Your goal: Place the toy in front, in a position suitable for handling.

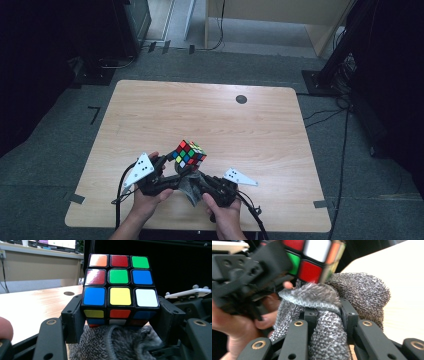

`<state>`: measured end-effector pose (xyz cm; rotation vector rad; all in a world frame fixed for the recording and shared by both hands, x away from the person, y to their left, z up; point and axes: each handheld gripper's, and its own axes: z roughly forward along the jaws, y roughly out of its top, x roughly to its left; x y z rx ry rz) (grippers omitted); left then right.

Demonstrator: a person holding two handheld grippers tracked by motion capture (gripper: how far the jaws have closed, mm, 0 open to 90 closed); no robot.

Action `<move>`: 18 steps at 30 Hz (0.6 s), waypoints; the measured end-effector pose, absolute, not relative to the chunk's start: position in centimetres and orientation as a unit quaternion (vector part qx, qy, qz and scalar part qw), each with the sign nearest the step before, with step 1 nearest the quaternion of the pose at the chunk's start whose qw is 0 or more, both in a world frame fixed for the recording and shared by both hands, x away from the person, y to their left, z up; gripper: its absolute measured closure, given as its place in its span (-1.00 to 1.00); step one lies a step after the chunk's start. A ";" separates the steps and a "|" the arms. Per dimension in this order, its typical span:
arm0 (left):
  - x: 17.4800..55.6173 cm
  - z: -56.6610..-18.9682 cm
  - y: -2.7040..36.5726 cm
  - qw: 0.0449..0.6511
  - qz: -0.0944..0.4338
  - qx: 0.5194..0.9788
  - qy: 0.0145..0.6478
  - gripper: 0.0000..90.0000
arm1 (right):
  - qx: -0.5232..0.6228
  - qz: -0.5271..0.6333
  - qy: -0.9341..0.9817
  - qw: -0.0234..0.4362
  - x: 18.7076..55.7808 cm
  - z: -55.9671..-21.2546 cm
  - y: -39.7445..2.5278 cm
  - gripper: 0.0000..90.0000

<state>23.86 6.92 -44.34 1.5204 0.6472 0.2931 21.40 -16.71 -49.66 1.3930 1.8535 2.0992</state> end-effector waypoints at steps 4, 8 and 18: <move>24.2 -44.1 7.4 0.670 0.112 0.676 0.286 -0.23 | 0.473 0.655 0.588 0.025 22.3 -50.4 -18.1 0.62; 24.4 -44.5 7.0 0.657 0.098 0.697 0.272 -0.23 | 0.442 0.670 0.596 0.013 23.1 -49.7 -18.9 0.61; 24.6 -44.5 7.4 0.658 0.090 0.695 0.277 -0.23 | 0.424 0.682 0.593 0.055 23.5 -48.3 -20.8 0.61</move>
